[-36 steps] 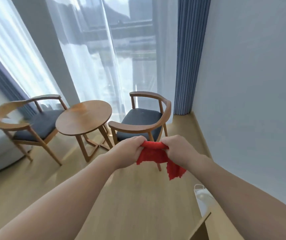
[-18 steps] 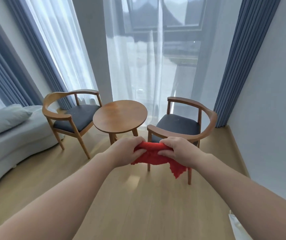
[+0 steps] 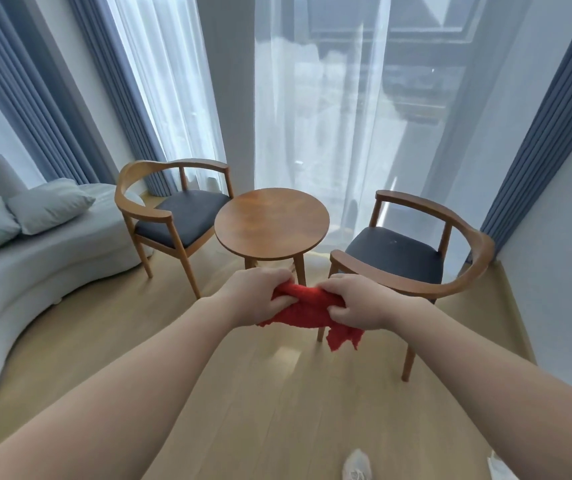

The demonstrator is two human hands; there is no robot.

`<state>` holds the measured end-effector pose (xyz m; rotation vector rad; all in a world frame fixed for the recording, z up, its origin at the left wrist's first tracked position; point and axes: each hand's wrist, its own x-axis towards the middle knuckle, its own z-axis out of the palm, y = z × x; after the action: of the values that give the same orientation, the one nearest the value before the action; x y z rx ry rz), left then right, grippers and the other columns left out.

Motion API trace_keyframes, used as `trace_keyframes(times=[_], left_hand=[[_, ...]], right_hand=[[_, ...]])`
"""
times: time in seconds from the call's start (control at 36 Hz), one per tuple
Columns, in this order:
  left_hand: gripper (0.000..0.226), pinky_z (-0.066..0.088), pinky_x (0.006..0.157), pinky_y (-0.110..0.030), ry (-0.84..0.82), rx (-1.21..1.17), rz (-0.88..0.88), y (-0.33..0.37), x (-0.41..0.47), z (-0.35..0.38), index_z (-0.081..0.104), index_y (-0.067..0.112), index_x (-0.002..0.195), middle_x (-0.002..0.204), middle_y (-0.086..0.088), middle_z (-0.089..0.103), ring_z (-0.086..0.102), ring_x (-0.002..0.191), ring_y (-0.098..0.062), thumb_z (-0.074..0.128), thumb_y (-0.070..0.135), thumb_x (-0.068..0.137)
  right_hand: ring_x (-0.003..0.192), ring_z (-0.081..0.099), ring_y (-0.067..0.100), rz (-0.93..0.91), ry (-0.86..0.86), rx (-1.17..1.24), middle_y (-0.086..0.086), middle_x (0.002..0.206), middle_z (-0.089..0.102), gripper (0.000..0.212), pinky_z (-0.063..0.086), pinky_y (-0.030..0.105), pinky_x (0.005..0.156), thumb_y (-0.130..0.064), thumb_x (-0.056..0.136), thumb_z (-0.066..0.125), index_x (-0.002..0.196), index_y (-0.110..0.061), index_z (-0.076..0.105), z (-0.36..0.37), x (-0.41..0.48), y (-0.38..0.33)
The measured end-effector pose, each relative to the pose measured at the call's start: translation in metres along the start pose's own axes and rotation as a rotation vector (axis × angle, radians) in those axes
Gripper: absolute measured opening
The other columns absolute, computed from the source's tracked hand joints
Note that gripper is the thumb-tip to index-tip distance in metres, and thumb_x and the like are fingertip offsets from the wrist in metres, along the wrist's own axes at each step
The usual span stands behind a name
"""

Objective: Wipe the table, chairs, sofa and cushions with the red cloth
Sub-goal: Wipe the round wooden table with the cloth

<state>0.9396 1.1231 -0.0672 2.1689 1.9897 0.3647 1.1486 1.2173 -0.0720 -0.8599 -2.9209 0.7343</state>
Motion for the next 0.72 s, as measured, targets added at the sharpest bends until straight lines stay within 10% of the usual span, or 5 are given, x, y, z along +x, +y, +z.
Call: trace_keyframes(times=[0.33,0.44,0.72], left_hand=[[0.069,0.054,0.073,-0.025,-0.146,-0.055,-0.155,-0.046,0.117,0.000,0.037,0.047,0.116,0.098,0.020,0.057,0.058,0.088,-0.007,0.067,0.074,0.060],[0.060,0.049,0.059,-0.016,-0.156,-0.077,-0.159,-0.056,0.158,-0.003,0.038,0.047,0.114,0.093,0.021,0.057,0.057,0.080,-0.003,0.069,0.061,0.065],[0.027,0.048,0.067,-0.027,-0.131,-0.072,-0.309,-0.082,0.222,-0.007,0.049,0.043,0.109,0.091,0.014,0.062,0.057,0.081,-0.008,0.032,0.041,0.088]], right_hand=[[0.100,0.058,0.015,0.013,0.001,0.104,-0.011,0.104,0.062,0.026,0.045,0.041,0.095,-0.046,0.096,0.030,0.113,-0.045,0.051,-0.036,0.111,0.092],[0.088,0.063,0.006,-0.064,-0.078,0.131,-0.016,0.096,0.064,0.043,0.054,0.033,0.081,-0.069,0.074,0.055,0.110,-0.046,0.049,-0.061,0.141,0.123],[0.081,0.061,0.009,-0.052,-0.198,0.095,-0.015,0.086,0.062,0.033,0.055,0.033,0.074,-0.023,0.075,0.049,0.104,-0.038,0.054,-0.095,0.209,0.170]])
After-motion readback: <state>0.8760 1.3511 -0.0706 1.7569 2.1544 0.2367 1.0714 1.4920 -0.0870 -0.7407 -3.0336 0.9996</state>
